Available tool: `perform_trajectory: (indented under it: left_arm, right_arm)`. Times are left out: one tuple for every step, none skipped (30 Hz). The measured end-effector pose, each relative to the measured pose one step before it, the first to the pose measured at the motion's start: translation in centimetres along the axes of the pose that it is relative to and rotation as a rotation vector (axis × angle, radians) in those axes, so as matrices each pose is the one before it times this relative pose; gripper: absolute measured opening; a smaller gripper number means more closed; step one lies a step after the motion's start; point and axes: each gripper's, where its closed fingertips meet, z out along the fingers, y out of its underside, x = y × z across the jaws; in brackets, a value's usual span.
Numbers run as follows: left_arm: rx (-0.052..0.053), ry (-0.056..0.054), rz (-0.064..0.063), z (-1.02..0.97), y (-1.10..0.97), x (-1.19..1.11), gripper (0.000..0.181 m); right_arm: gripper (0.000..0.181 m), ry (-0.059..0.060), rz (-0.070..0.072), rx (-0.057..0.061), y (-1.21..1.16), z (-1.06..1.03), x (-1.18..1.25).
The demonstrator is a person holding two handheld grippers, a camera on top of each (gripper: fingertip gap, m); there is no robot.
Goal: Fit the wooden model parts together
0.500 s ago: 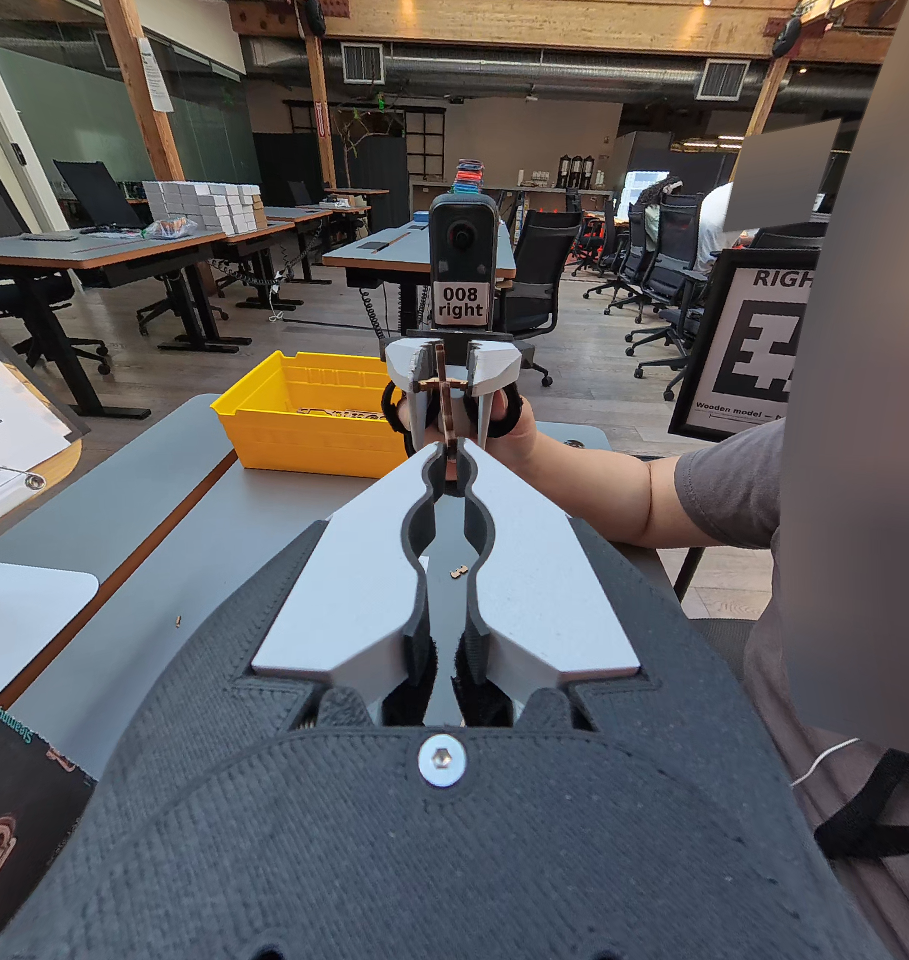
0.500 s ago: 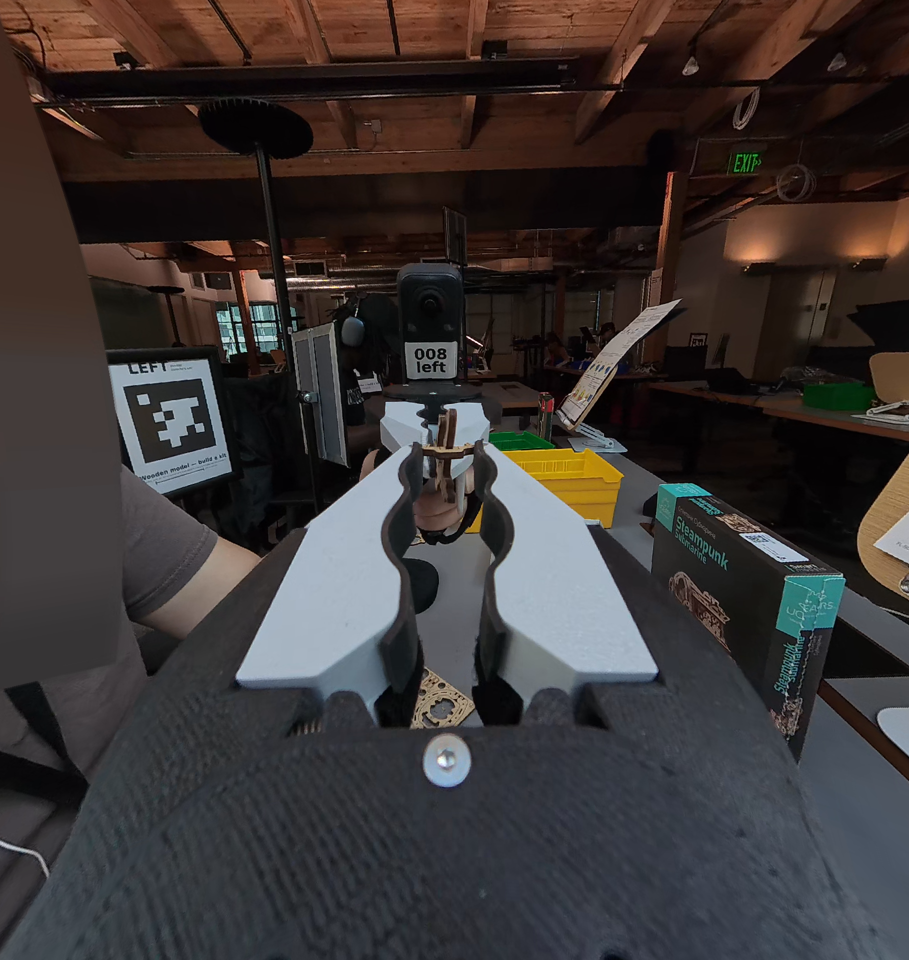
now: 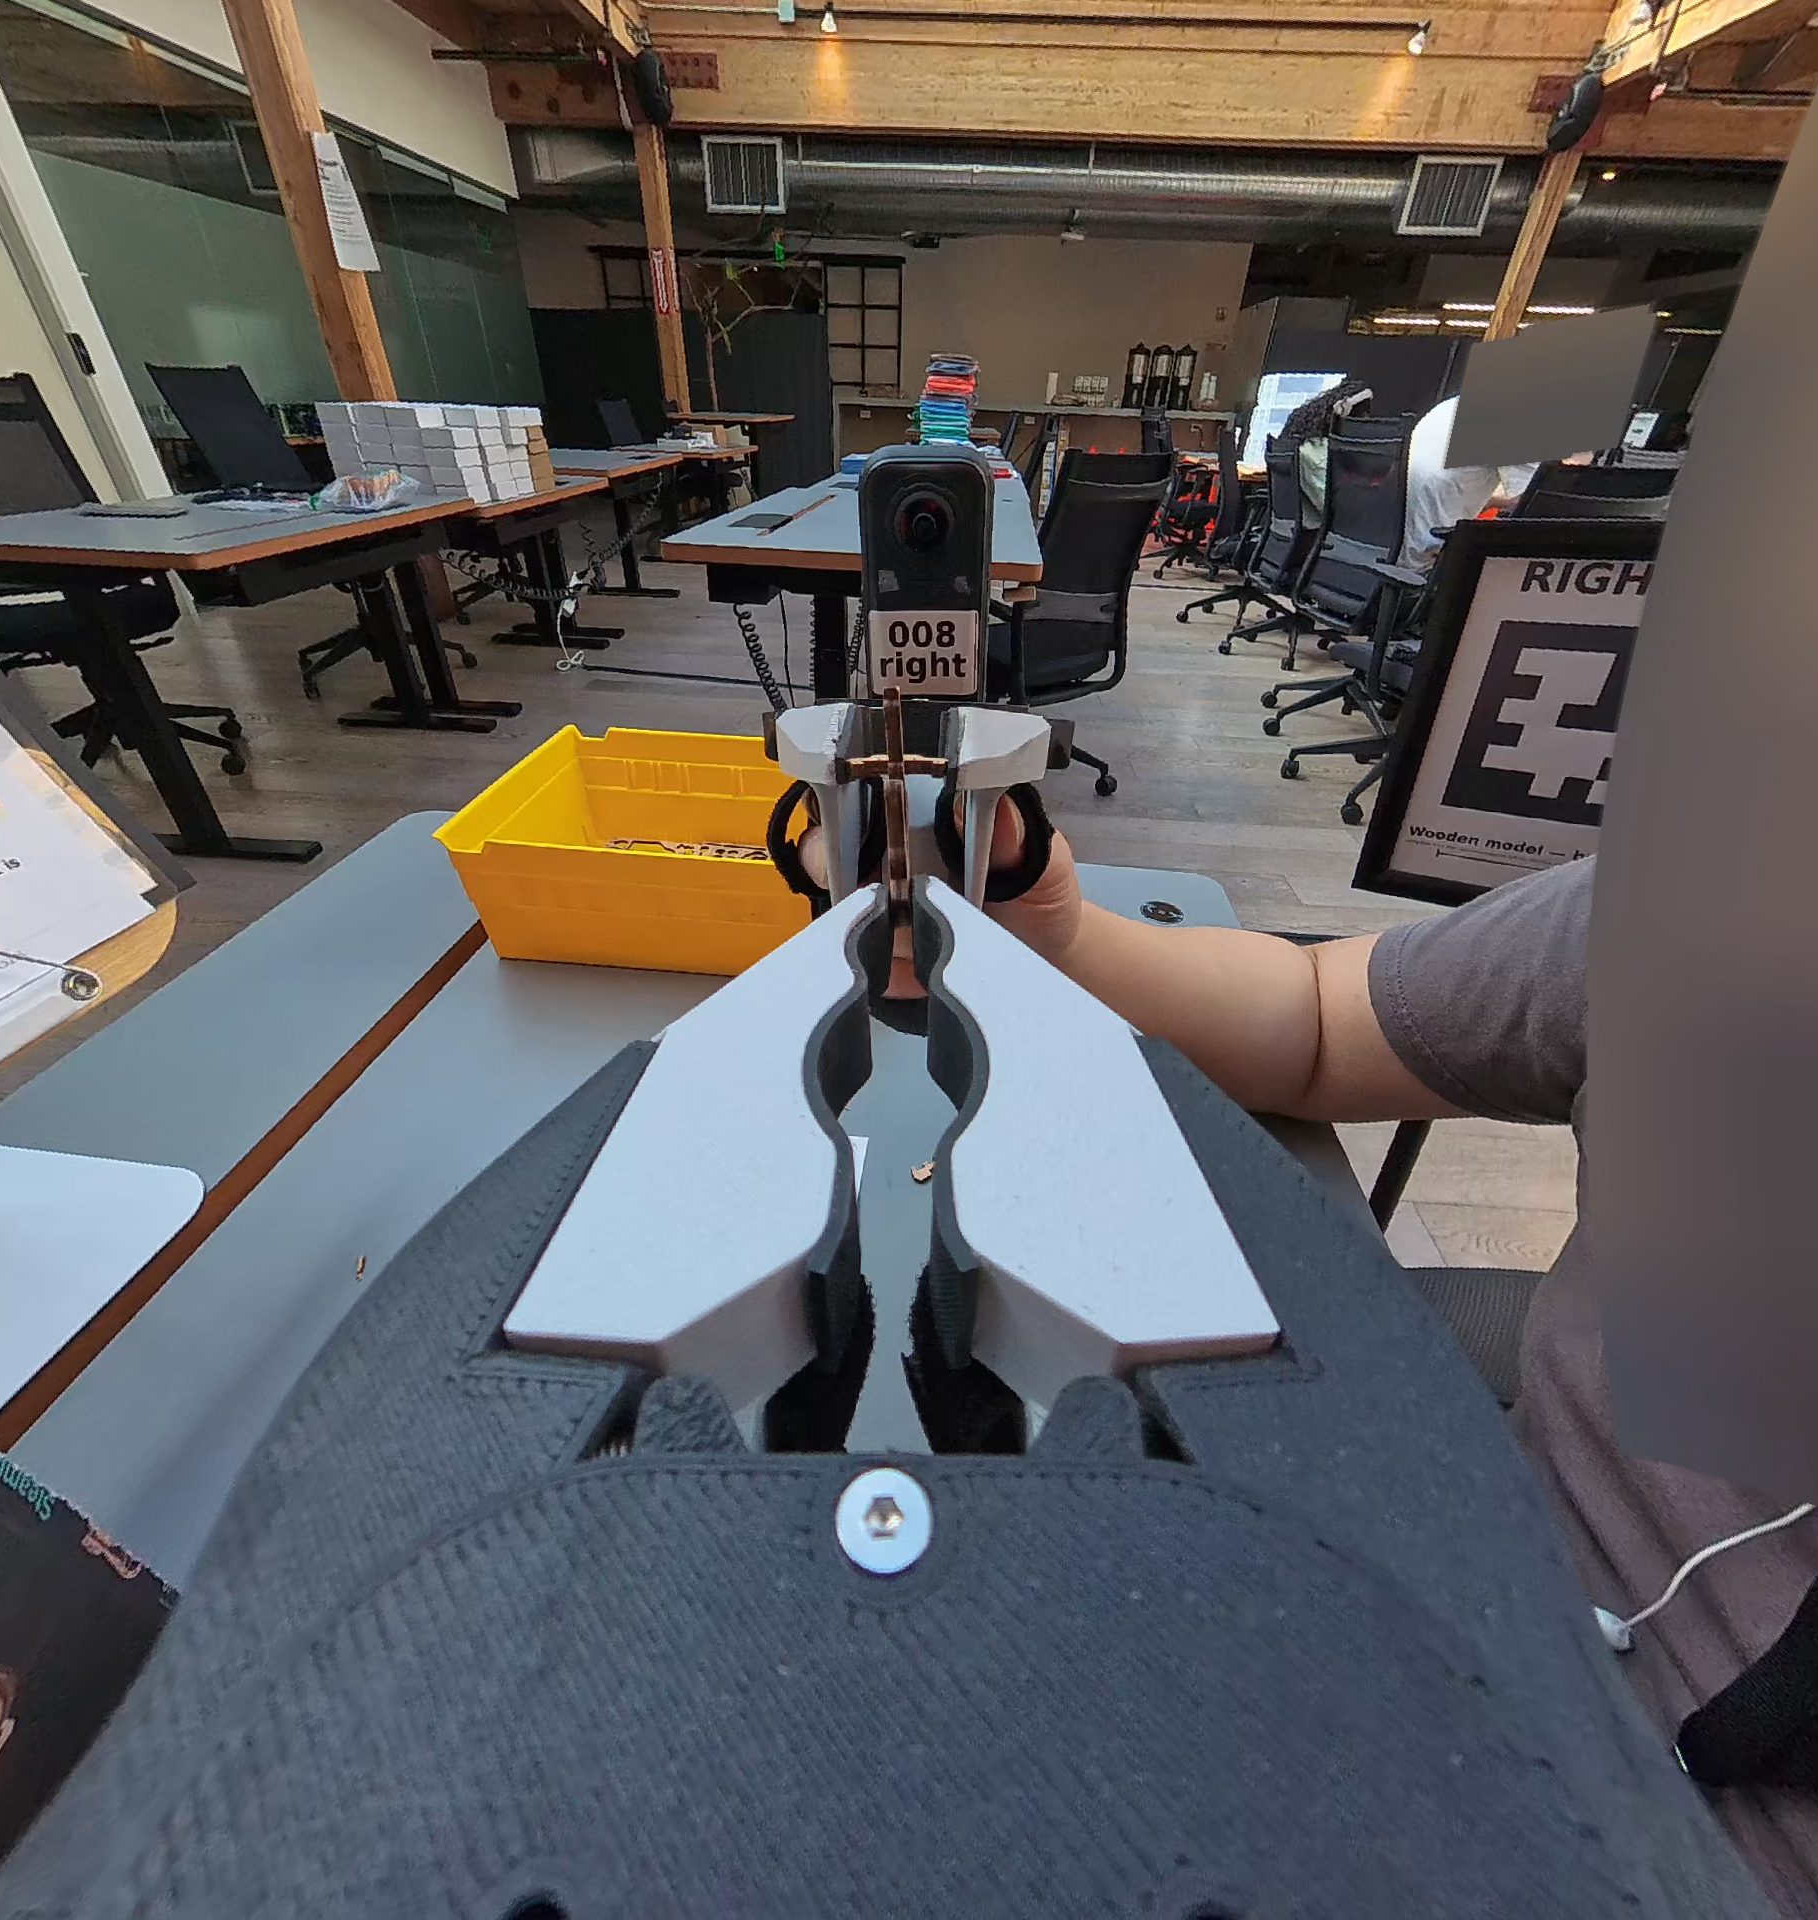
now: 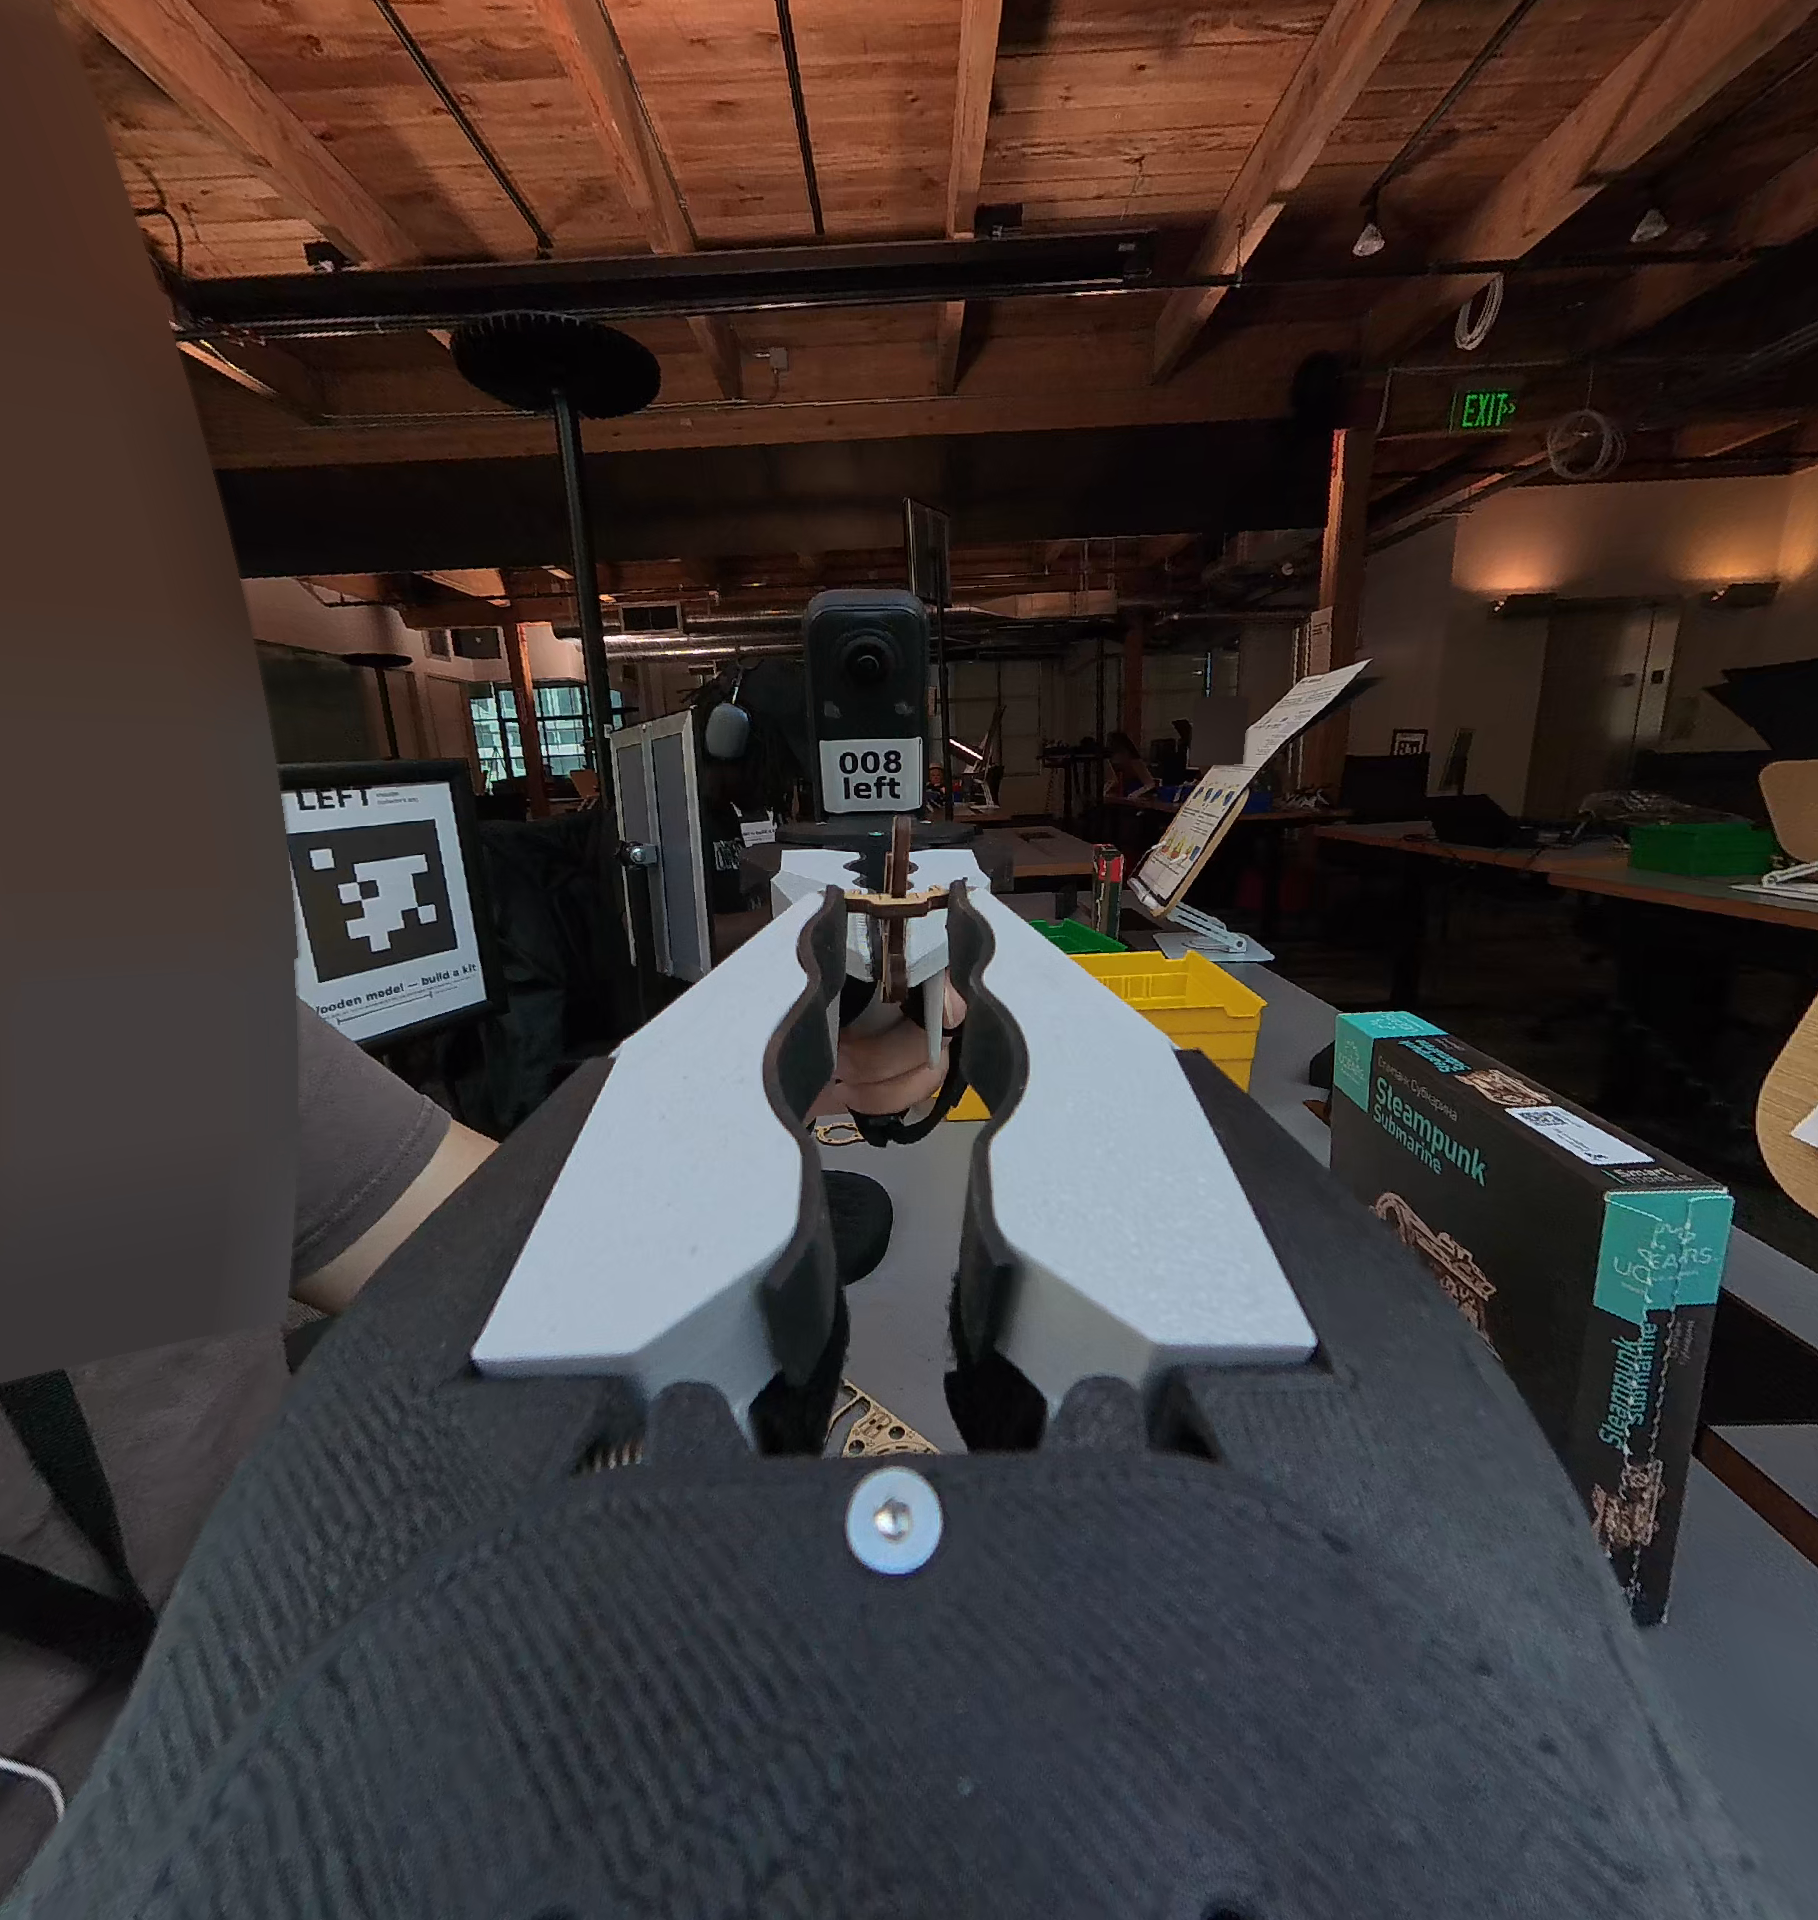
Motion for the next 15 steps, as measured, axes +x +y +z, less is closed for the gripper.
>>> perform_trajectory:
  left_arm:
    - [0.0043,0.0018,0.0011,0.038,-0.021,0.029,0.000]
    - [0.0043,0.0051,-0.0011,0.046,-0.031,0.062,0.000]
    - [0.0013,0.0042,-0.0041,0.062,0.009,0.049,0.000]
    - [0.0027,0.0004,-0.0032,0.062,0.000,-0.013,0.000]
    - [0.0035,-0.0031,-0.0016,0.057,-0.001,-0.077,0.000]
    - [0.0040,-0.0005,-0.0006,0.036,-0.007,-0.034,0.000]
    - [0.0065,-0.0007,-0.0012,0.006,-0.053,-0.045,0.000]
    - [0.0111,-0.0034,-0.0023,-0.002,-0.118,-0.087,0.000]
    - [0.0094,-0.0038,-0.0042,-0.018,-0.096,-0.102,0.000]
    - [0.0055,0.0008,-0.0066,0.004,-0.043,-0.047,0.000]
    - [0.0043,-0.0005,-0.0103,-0.002,-0.030,-0.082,0.000]
    - [0.0072,-0.0041,-0.0101,-0.033,-0.074,-0.138,0.000]
    - [0.0033,-0.0002,-0.0067,-0.015,-0.008,-0.084,0.000]
    - [-0.0027,-0.0041,-0.0029,-0.003,0.053,-0.097,0.000]
    - [0.0003,-0.0104,0.0087,-0.027,-0.018,-0.109,0.000]
  right_arm:
    - [0.017,0.0007,0.0004,0.0024,-0.031,-0.032,0.028]
    - [0.017,-0.0004,0.0017,0.0036,-0.050,-0.028,0.024]
    - [0.017,0.0000,0.0016,0.0030,-0.032,-0.033,0.021]
    - [0.017,0.0022,-0.0003,0.0046,-0.045,-0.032,0.044]
    - [0.017,0.0002,0.0022,0.0052,-0.045,-0.027,0.029]
    - [0.017,-0.0030,0.0070,0.0041,-0.014,-0.011,0.009]
    - [0.017,-0.0004,0.0065,0.0052,-0.038,-0.024,0.055]
    - [0.017,0.0014,0.0037,0.0051,-0.032,-0.043,0.077]
    - [0.017,0.0005,0.0042,0.0037,-0.037,-0.057,0.067]
    - [0.017,0.0015,0.0036,0.0018,-0.019,-0.041,0.069]
    - [0.017,0.0026,-0.0002,0.0007,0.010,-0.021,0.067]
    - [0.017,-0.0003,0.0001,-0.0007,0.029,-0.007,0.019]
    - [0.017,0.0009,0.0010,-0.0002,-0.001,-0.007,0.034]
    - [0.017,0.0043,-0.0026,-0.0041,0.075,-0.013,0.073]
    - [0.017,0.0067,-0.0052,-0.0018,0.028,-0.033,0.117]
